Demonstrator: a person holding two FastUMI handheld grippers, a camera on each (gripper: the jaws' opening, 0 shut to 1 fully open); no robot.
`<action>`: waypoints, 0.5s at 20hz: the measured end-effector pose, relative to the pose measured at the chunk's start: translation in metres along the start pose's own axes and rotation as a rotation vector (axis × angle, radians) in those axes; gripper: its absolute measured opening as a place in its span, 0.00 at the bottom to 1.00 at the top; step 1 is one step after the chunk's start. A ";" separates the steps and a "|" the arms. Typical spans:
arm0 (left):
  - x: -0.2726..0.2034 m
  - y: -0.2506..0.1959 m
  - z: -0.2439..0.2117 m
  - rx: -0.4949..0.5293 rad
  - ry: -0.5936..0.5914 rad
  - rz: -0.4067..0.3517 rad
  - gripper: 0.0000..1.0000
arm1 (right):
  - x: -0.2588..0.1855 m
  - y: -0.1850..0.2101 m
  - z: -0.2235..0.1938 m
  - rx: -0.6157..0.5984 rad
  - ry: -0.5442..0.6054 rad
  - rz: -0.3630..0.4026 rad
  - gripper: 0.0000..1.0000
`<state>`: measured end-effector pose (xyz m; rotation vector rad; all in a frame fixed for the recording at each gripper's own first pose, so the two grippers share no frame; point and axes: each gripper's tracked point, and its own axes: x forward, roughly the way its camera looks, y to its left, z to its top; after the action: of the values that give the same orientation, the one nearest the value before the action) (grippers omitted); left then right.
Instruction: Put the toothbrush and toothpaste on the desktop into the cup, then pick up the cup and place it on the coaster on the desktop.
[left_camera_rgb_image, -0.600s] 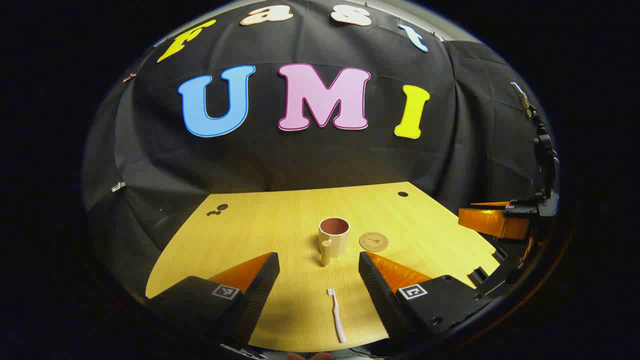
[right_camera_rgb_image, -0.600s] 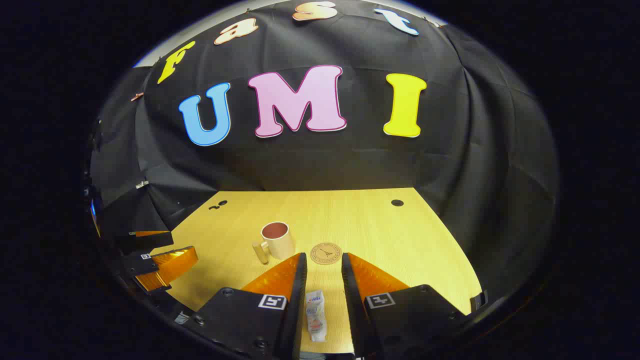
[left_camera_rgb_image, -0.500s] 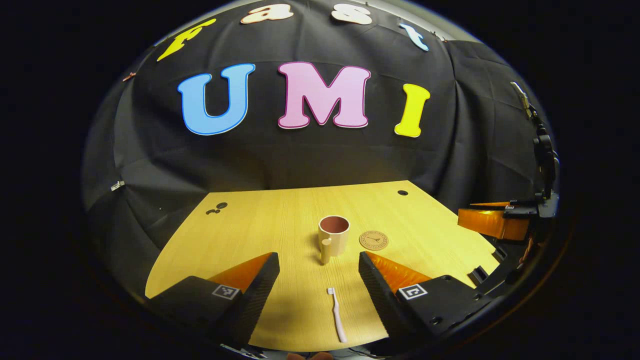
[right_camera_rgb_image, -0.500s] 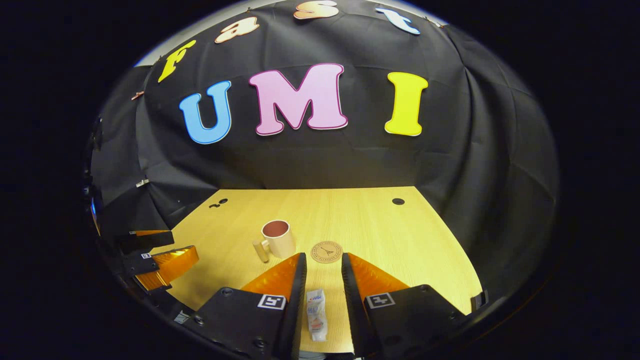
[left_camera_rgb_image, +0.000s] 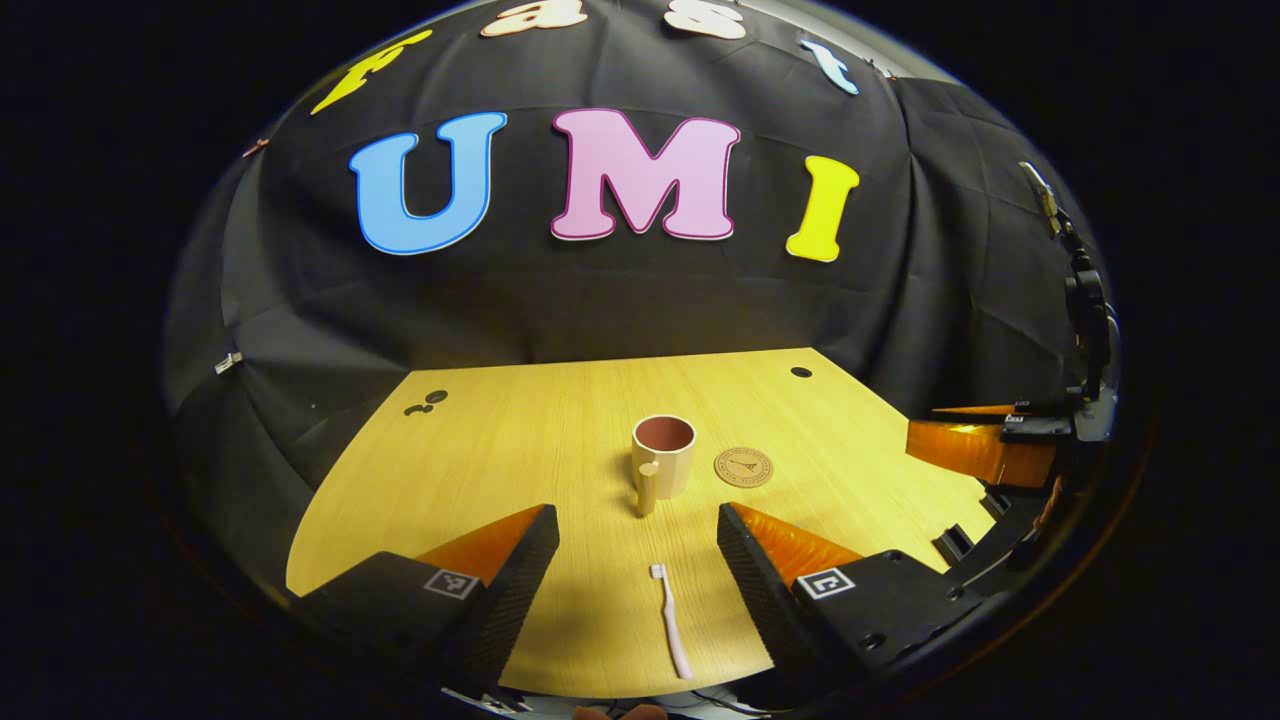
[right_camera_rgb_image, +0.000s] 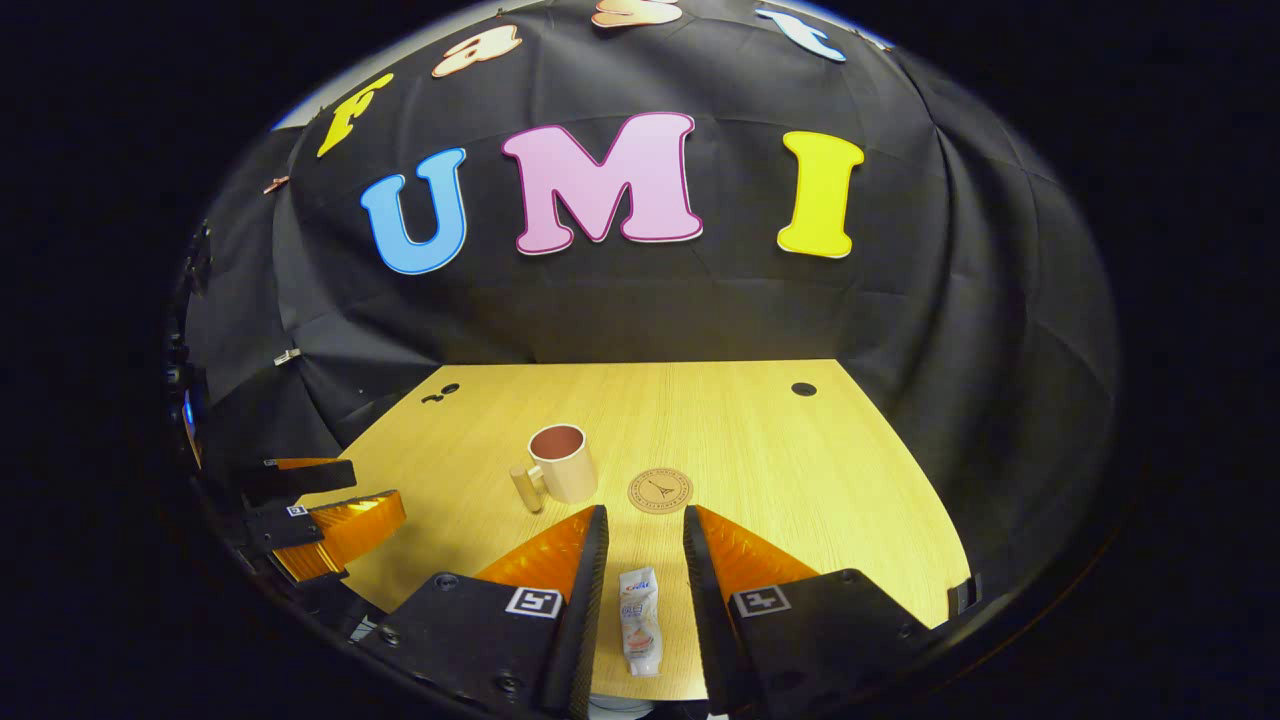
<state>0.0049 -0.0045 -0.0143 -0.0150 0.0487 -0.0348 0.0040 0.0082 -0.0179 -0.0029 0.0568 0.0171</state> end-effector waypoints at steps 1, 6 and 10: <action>0.001 -0.001 -0.004 -0.003 0.009 -0.004 0.99 | 0.001 0.000 -0.003 0.003 0.009 0.005 0.47; 0.004 -0.002 -0.022 -0.015 0.059 -0.007 0.98 | 0.003 0.003 -0.035 -0.008 0.105 0.013 0.51; 0.003 0.001 -0.040 -0.008 0.095 -0.009 1.00 | 0.005 0.005 -0.072 -0.047 0.209 -0.003 0.48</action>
<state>0.0061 -0.0043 -0.0541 -0.0213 0.1439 -0.0442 0.0044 0.0127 -0.0903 -0.0514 0.2657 0.0147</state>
